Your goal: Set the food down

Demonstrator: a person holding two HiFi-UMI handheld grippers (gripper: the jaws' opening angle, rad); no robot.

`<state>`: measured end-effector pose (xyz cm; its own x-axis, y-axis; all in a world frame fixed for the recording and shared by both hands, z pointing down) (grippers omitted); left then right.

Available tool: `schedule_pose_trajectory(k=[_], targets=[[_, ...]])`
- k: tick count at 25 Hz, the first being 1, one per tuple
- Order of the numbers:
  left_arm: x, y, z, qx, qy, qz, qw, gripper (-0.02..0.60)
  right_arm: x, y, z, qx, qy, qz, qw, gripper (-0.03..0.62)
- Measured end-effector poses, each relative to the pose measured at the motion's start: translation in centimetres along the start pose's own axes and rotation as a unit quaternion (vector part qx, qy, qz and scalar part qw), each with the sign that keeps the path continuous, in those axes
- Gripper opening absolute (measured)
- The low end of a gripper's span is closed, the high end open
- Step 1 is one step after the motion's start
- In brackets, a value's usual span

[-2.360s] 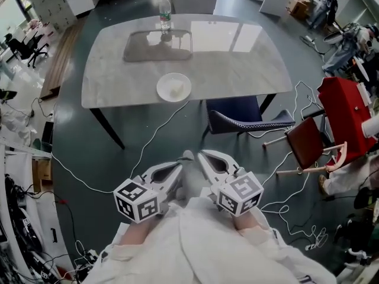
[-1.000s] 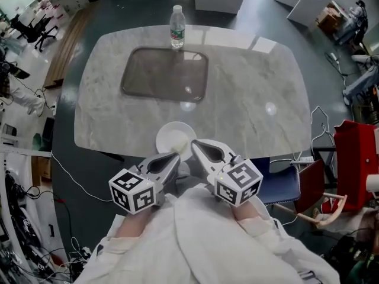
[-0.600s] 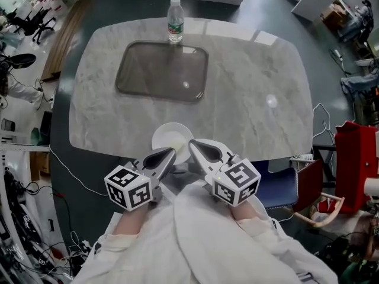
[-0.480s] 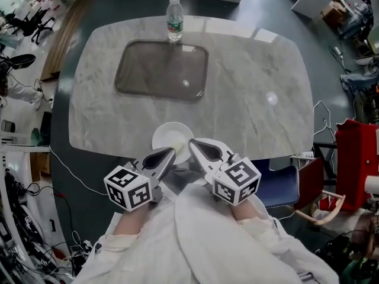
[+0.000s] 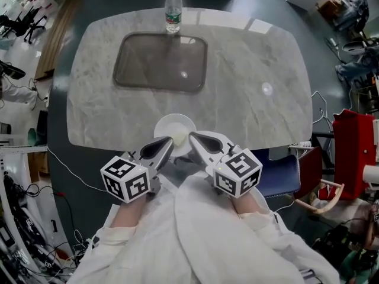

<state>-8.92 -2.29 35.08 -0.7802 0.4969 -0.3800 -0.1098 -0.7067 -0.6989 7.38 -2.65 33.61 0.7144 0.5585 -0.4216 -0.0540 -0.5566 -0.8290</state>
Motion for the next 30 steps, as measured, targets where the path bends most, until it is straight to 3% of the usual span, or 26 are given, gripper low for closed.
schedule_pose_trajectory(k=[10, 30], targets=[[1.0, 0.3, 1.3, 0.002, 0.009, 0.016, 0.9998, 0.021, 0.5, -0.4, 0.4, -0.017, -0.015, -0.021, 1.0, 0.002], [1.6, -4.8, 5.9, 0.084, 0.081, 0.049, 0.9919, 0.023, -1.3, -5.6, -0.7, -0.057, -0.031, 0.059, 0.996, 0.003]])
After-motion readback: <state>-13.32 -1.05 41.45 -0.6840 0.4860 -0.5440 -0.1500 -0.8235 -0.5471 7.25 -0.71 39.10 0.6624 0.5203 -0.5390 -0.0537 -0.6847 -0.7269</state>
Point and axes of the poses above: the fingertips, and each gripper's own axes: x backward along the fingers, z to its left, y out of its top, the point moved 8 cm from there along x, backward along the fingers, and after that the axes turned 1 degree about x, right-handed, at the moved point
